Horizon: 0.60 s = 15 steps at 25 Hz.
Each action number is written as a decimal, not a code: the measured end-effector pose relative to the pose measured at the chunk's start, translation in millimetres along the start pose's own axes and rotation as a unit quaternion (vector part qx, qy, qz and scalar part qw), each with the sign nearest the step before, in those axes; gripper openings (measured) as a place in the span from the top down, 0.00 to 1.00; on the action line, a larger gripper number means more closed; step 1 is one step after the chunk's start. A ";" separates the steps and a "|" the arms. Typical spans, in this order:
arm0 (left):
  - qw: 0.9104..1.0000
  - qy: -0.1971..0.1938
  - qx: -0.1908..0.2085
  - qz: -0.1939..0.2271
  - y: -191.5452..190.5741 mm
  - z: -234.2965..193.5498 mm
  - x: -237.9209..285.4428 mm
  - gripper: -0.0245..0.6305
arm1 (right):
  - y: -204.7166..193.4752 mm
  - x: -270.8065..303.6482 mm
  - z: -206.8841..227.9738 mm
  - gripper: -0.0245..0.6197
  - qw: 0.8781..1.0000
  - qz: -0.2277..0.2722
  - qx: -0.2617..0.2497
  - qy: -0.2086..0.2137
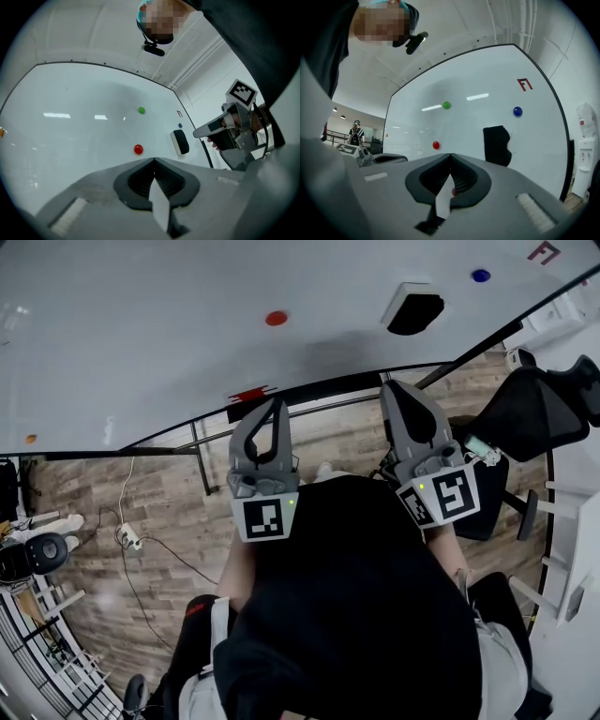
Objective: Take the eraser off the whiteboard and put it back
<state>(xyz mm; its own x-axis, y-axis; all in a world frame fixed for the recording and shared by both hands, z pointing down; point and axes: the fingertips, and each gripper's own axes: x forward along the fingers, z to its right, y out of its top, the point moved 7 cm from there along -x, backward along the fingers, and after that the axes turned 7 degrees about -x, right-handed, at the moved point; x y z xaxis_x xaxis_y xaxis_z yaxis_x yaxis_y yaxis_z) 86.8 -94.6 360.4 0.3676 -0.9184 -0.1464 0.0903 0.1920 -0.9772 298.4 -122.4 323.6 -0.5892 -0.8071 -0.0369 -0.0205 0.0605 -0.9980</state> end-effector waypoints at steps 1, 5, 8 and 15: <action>1.000 0.002 0.000 0.000 0.2 -0.6 -1.9 0.96 | -1.9 0.8 -6.7 0.96 1.000 0.001 0.003 0.007; 1.000 0.007 0.002 0.000 2.1 -1.5 -6.5 0.96 | -6.0 4.8 -29.8 0.96 0.999 0.005 0.007 0.031; 1.000 0.008 0.000 -0.001 1.1 -0.4 -7.5 0.96 | -7.3 10.1 -42.5 0.96 0.999 0.009 0.005 0.047; 1.000 0.011 -0.006 -0.006 0.1 0.7 -13.3 0.96 | -8.5 17.6 -56.2 0.96 0.998 0.012 0.015 0.058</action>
<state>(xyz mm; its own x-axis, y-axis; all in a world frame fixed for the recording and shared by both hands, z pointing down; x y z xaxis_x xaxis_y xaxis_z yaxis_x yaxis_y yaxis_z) 82.5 -82.2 362.4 0.3466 -0.9279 -0.1376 0.0834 0.1766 -0.9808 242.8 -104.1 334.5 -0.6784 -0.7326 -0.0558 0.0178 0.0595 -0.9981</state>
